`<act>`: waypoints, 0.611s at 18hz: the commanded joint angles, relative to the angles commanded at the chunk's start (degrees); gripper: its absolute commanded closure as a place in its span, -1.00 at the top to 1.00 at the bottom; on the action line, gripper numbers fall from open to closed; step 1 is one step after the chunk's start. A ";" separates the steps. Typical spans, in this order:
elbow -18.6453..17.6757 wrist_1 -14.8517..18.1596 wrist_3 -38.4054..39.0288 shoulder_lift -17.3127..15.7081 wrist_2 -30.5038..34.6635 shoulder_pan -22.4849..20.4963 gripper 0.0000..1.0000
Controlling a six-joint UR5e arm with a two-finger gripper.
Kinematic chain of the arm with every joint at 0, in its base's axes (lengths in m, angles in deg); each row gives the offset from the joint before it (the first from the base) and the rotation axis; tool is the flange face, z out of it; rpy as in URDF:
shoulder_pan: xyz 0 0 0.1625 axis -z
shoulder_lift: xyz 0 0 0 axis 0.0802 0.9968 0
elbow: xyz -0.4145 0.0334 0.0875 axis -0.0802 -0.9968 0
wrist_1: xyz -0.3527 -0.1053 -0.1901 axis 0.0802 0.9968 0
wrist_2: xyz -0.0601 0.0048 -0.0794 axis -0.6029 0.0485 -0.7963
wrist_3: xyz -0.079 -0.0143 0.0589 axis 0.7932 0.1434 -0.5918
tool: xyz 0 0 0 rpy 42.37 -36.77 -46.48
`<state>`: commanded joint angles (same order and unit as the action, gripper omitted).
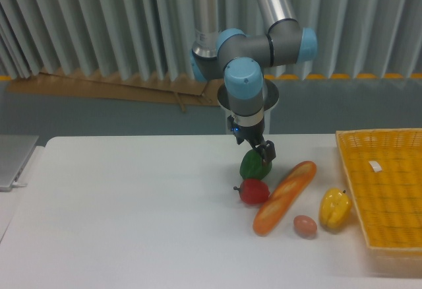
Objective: Place the green pepper on the table
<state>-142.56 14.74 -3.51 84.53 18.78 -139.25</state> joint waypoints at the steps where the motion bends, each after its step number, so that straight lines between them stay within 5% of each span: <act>1: 0.00 0.00 -0.09 0.00 0.09 0.00 1.00; 11: 1.32 0.00 -0.88 0.00 -0.09 0.44 1.00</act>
<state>-141.24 14.74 -4.39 84.53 18.69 -138.81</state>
